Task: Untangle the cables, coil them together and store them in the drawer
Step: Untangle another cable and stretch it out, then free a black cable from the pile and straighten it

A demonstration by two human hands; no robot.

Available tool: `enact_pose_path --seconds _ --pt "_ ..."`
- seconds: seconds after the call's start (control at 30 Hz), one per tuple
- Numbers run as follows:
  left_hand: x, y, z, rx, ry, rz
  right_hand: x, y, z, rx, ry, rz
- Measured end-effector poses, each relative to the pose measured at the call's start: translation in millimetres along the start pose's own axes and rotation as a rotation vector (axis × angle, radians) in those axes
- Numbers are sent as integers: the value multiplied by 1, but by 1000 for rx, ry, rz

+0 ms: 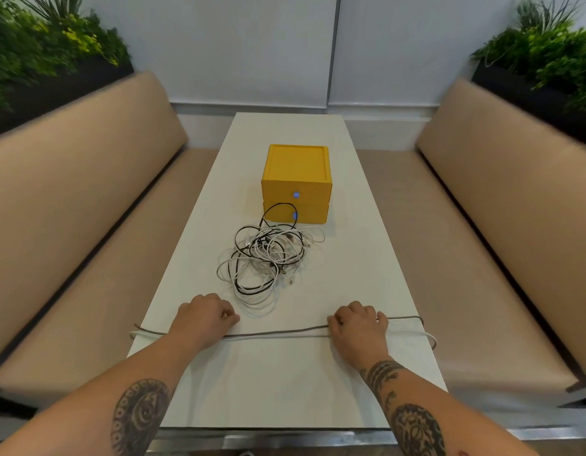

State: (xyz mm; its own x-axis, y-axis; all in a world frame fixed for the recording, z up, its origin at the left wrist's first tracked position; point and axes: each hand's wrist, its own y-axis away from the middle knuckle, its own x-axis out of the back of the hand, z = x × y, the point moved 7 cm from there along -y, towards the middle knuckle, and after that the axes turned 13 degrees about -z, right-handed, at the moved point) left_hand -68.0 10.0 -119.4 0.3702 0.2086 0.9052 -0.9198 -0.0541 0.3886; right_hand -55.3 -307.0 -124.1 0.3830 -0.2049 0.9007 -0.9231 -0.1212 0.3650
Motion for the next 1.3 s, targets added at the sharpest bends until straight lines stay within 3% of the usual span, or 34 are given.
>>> enact_pose_path --seconds 0.23,0.67,1.03,1.3 --pt "29 -20 9 -122 223 66 6 -18 -18 -29 11 -17" --pt "99 -65 22 -292 331 163 17 -49 -51 -135 -109 -191" --pt "91 -90 23 -266 250 87 10 -51 -55 -237 -63 -267" --pt "100 -106 38 -330 355 55 27 -66 -59 -267 -138 -271"
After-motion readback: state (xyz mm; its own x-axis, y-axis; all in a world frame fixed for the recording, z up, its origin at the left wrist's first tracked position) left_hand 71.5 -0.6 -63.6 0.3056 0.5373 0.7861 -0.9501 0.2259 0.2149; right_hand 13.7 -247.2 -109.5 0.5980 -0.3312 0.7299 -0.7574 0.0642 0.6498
